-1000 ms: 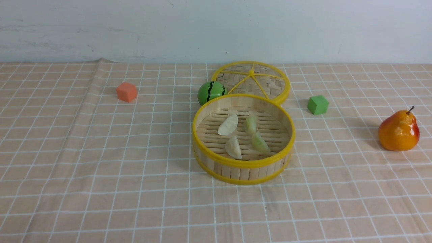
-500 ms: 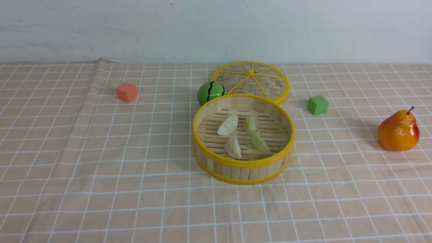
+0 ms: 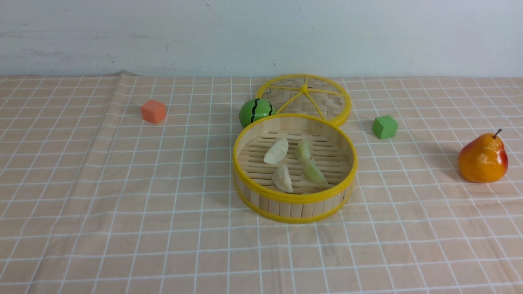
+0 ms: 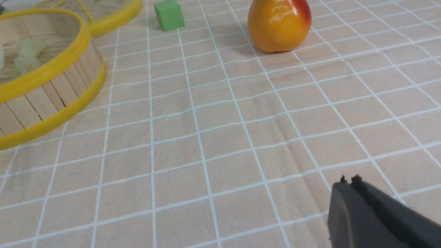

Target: Put the dumplings into the steamer on the table with the brown tablecloth.

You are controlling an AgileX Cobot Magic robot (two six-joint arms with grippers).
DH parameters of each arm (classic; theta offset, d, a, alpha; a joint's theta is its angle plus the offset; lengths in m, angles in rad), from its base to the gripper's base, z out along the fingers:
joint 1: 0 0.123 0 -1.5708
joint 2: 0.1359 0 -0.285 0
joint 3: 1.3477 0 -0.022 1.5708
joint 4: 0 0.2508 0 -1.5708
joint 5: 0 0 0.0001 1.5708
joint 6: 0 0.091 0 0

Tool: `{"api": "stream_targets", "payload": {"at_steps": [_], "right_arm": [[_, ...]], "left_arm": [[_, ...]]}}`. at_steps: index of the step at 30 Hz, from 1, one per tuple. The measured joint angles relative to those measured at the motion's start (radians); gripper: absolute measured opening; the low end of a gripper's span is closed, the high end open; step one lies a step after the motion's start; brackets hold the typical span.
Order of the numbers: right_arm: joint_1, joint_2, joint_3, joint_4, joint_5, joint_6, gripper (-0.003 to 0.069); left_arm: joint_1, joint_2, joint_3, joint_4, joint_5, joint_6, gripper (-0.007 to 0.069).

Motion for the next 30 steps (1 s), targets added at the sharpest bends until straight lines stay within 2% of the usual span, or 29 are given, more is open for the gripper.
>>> {"api": "stream_targets", "payload": {"at_steps": [14,30], "right_arm": [[0.133,0.000,0.000,0.000,0.001,0.000,-0.0021],[0.138,0.000,0.000,0.003,0.002,0.000,-0.0020]], "left_arm": [[0.000,0.000,0.000,0.000,-0.001,0.000,0.0139],[0.000,0.000,0.000,0.000,-0.001,0.000,0.0147]]}}
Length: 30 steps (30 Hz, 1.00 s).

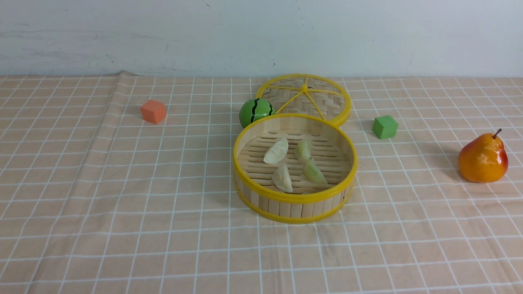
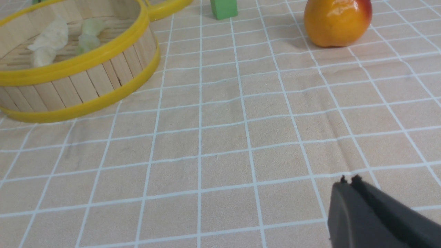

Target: Put the dumplings into the steamer on the table with the brown tablecloth.

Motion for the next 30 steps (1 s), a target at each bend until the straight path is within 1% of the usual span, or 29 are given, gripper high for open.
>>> {"api": "stream_targets", "payload": {"at_steps": [11,13,17,19,20,21,23,24,25,26,27,28,29,30], "right_arm": [[0.000,0.000,0.000,0.000,0.001,0.000,-0.0010],[0.000,0.000,0.000,0.000,0.001,0.000,-0.0008],[0.000,0.000,0.000,0.000,0.001,0.000,-0.0005],[0.000,0.000,-0.001,0.000,0.001,0.000,-0.0003],[0.000,0.000,-0.001,0.000,0.001,0.000,-0.0002],[0.000,0.000,-0.001,0.000,0.001,0.000,-0.0001],[0.000,0.000,-0.001,0.000,0.001,0.000,0.0000],[0.000,0.000,-0.001,0.000,0.001,0.000,-0.0001],[0.000,0.000,-0.001,0.000,0.001,0.000,0.0000],[0.000,0.000,-0.001,0.000,0.001,0.000,0.0001],[0.000,0.000,-0.001,0.000,0.001,0.000,0.0000],[0.000,0.000,-0.001,0.000,0.001,0.000,0.0001],[0.000,0.000,-0.001,0.000,0.001,0.000,0.0002],[0.000,0.000,-0.001,0.000,0.001,0.000,0.0002]], "left_arm": [[0.000,0.000,0.000,0.005,0.000,0.000,0.0150],[0.000,0.000,0.000,0.064,0.005,0.000,0.0153],[0.001,0.000,0.014,0.092,-0.005,0.000,0.0153],[0.022,0.000,0.042,0.099,-0.047,-0.001,0.0134],[0.045,0.000,0.059,0.100,-0.079,-0.001,0.0111],[0.085,0.000,0.079,0.095,-0.123,0.000,0.0065],[0.164,0.000,0.113,0.059,-0.209,0.036,-0.0001],[0.213,0.000,0.136,0.037,-0.247,0.065,-0.0014],[0.223,0.000,0.141,0.031,-0.256,0.073,-0.0014],[0.313,0.000,0.190,-0.019,-0.344,0.152,-0.0014],[0.352,0.000,0.215,-0.040,-0.385,0.188,-0.0014],[0.362,0.000,0.221,-0.050,-0.406,0.206,-0.0014],[0.432,0.000,0.272,-0.082,-0.472,0.256,-0.0014],[0.447,0.000,0.284,-0.086,-0.490,0.260,-0.0014]]}}
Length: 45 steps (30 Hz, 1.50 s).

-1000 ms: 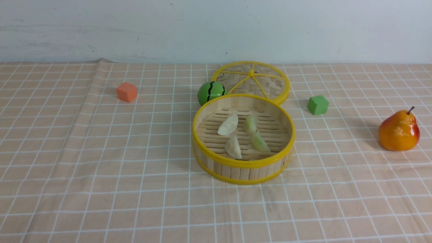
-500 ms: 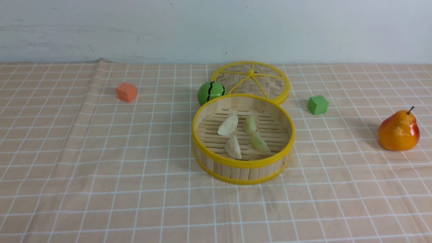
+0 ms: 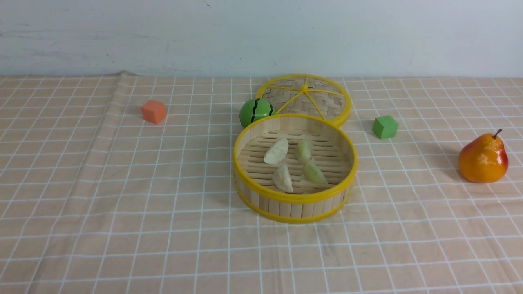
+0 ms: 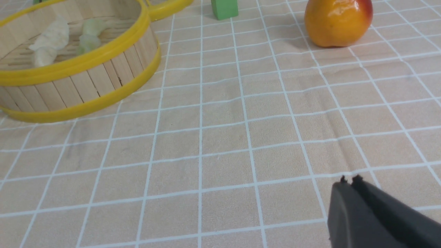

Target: Put the dumplings into the steamer on the table with the brown tablecloth.

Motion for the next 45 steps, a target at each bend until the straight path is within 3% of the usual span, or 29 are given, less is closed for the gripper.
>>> {"api": "stream_targets", "payload": {"at_steps": [3,7,19,45], "right_arm": [[0.000,0.000,0.000,0.000,0.000,0.000,0.0006],[0.000,0.000,0.000,0.000,0.000,0.000,0.0011],[0.000,0.000,0.000,0.000,0.000,0.000,0.0023],[0.000,0.000,0.000,0.000,0.000,0.001,0.0061]], "left_arm": [[0.100,0.000,0.089,-0.021,-0.107,0.023,-0.0014],[0.139,-0.027,0.153,-0.021,-0.109,0.021,-0.0014],[0.143,-0.029,0.170,-0.033,0.102,0.025,-0.0014],[0.143,-0.029,0.170,-0.037,0.115,0.074,-0.0014]]}}
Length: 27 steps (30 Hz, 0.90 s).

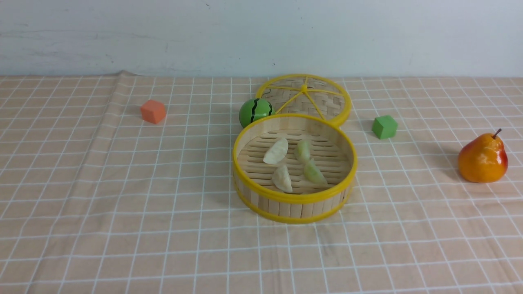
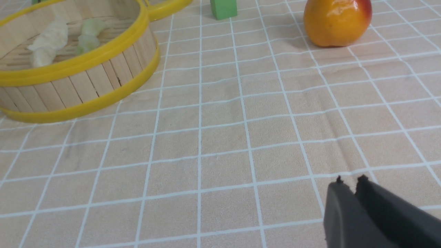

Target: Put the dumplings into the steamer on the table with the brown tablecloth.

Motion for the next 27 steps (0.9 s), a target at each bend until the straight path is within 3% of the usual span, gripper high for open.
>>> {"api": "stream_targets", "payload": {"at_steps": [27], "right_arm": [[0.000,0.000,0.000,0.000,0.000,0.000,0.0101]], "left_arm": [[0.000,0.000,0.000,0.000,0.000,0.000,-0.0013]]}}
